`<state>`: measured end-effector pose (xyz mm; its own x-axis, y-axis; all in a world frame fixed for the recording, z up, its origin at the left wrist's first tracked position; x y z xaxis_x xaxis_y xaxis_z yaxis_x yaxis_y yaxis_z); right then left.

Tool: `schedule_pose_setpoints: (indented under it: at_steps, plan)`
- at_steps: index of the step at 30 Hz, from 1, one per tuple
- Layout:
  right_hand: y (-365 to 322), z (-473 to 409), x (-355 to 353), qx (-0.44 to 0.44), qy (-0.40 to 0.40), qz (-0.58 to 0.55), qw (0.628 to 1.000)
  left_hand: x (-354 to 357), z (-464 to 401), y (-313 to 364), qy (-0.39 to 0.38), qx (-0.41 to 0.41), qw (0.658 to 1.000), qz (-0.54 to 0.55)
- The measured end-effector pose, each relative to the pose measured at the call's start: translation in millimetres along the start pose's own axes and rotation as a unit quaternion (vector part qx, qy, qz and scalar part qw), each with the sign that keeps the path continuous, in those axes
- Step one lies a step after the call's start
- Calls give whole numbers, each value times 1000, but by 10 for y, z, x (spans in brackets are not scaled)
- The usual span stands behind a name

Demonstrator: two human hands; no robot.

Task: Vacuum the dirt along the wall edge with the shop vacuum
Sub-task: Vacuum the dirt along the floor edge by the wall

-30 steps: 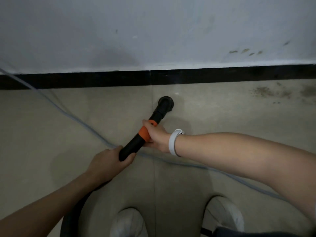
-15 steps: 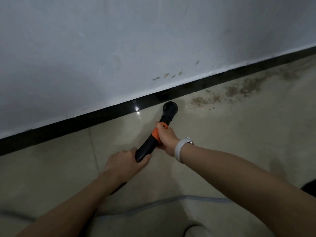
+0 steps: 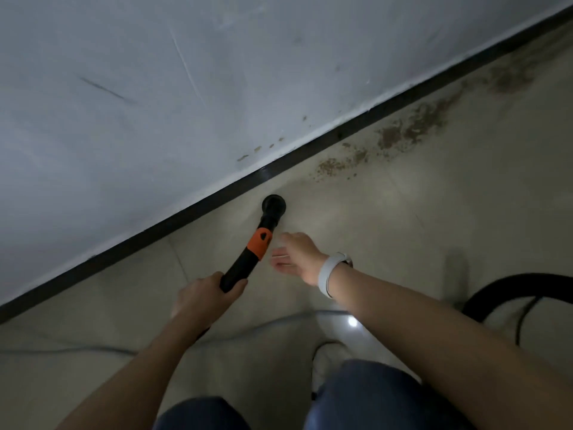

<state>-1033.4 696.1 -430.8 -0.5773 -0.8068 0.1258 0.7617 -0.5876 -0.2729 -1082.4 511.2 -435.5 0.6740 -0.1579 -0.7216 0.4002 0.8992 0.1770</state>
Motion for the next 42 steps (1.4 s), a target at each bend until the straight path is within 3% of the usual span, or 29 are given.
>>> schedule_pose_setpoints:
  at_steps: [4,9,13,17,20,22,26,28,31,36,42]
  plan:
    - [-29,922,-231,-6,39,-70,997,-496,819,49,-45,-51,996,52]
    - [-9,2253,-452,0,66,-65,996,-1357,1923,372,-10,-92,978,187]
    - [-39,3270,-609,-87,92,165,978,-1952,2695,771,-3,-111,965,238]
    - [-236,4072,-763,-163,89,426,885,-2445,3192,1157,-23,-100,962,251]
    - [-459,4522,-758,-207,82,495,840,-2846,3415,1475,-29,-66,965,251]
    - [-657,4754,-716,-210,80,474,851,-3087,3529,1695,-15,-42,964,261]
    - [-1181,5037,-533,-140,34,229,963,-3494,3595,2119,-8,2,954,300]
    - [-1486,5054,-455,-134,8,123,983,-3639,3539,2293,-23,27,952,304]
    - [-2035,5060,-499,-105,34,-32,993,-3878,3386,2528,-42,54,955,290]
    - [-2716,5036,-809,-72,93,5,993,-4263,2966,2855,-58,80,952,289]
    - [-3243,4971,-1067,-97,126,117,980,-4438,2688,3287,-39,67,947,313]
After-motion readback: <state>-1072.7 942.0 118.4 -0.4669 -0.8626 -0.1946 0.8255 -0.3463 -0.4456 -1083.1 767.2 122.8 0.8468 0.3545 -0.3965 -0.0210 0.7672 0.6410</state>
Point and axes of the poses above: each hand's wrist, its own z-axis away from the middle knuckle, its own x-axis out of the palm, y = z × x, the point moved 1 cm from there along -z, towards the middle knuckle, and after that the axes turned 5 degrees about x, right-handed, at the moved point
